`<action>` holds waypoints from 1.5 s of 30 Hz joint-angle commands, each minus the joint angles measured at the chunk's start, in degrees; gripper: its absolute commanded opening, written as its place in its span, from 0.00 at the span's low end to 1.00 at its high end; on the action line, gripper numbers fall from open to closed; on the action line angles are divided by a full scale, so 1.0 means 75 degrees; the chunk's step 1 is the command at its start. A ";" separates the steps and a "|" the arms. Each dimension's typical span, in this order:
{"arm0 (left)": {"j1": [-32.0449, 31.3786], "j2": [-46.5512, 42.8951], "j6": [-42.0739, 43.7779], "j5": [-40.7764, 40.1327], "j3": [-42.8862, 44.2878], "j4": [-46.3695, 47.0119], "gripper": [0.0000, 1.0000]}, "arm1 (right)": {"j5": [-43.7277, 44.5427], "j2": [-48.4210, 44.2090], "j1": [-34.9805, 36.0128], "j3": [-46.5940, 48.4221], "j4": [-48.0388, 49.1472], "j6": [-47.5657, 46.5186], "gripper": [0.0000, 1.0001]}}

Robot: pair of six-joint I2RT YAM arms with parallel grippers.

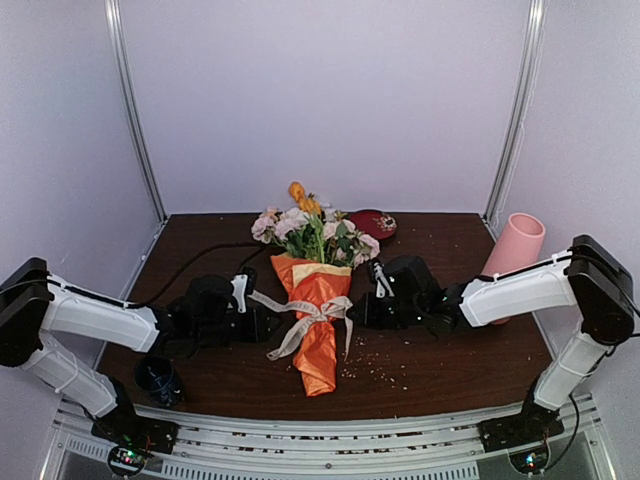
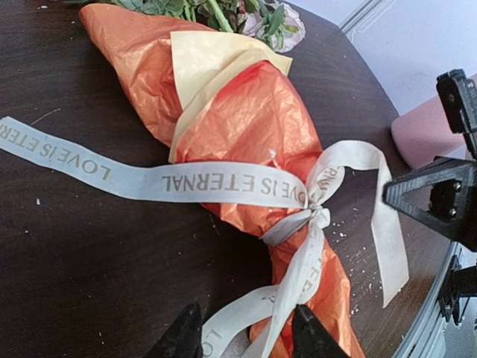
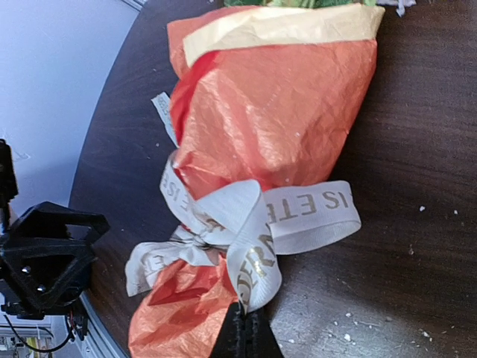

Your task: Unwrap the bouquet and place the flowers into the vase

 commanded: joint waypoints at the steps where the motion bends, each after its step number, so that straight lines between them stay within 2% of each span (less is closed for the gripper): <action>1: -0.0054 -0.0001 0.0509 0.0357 0.0463 0.0311 0.44 | -0.0030 -0.0794 0.0020 -0.0044 0.0745 -0.0136 0.00; 4: -0.0103 -0.0107 0.0700 0.0278 0.0648 0.0039 0.46 | -0.0253 -0.1168 0.0021 -0.0076 0.1442 -0.0133 0.00; 10: -0.0104 -0.0007 0.1054 -0.0522 0.1357 -0.0896 0.66 | -0.0867 -0.1540 0.0034 -0.0307 0.2609 0.0067 0.00; 14: -0.0073 0.0573 0.1250 -0.0856 0.2370 -0.1362 0.69 | -0.0643 -0.1511 0.0049 -0.0429 0.2334 0.0057 0.00; 17: -0.0046 0.0916 0.1207 -0.0915 0.2858 -0.1583 0.69 | 0.0014 -0.1441 0.0151 -0.0271 0.1302 -0.0211 0.01; 19: -0.0052 0.0976 0.1132 -0.0841 0.2894 -0.1610 0.69 | 0.0486 -0.1395 0.0167 -0.0193 0.0496 -0.0384 0.23; 22: -0.0052 0.0904 0.1018 -0.0621 0.2555 -0.1453 0.68 | 0.0859 -0.1303 0.0160 -0.0233 -0.0276 -0.0608 0.49; 25: -0.0047 0.0698 0.0885 -0.0450 0.1993 -0.1308 0.68 | 0.0762 -0.1161 0.0161 -0.0433 -0.0442 -0.0760 0.67; 28: -0.0164 0.0437 0.0955 -0.0234 0.1717 -0.1244 0.68 | 0.0908 -0.0883 0.0142 -0.0566 -0.0464 -0.0810 0.77; 33: -0.1053 0.0349 0.1464 -0.0669 0.2261 -0.2236 0.69 | 0.0955 -0.0283 0.0073 -0.0600 -0.0135 -0.0766 0.78; 38: -0.1759 0.0688 0.1792 -0.0634 0.2822 -0.2878 0.67 | 0.0587 0.0298 -0.0018 -0.0587 0.0497 -0.0566 0.73; 45: -0.2049 0.1406 0.1879 -0.0229 0.3200 -0.2891 0.60 | -0.0128 0.0765 -0.0104 -0.0717 0.1578 -0.0173 0.57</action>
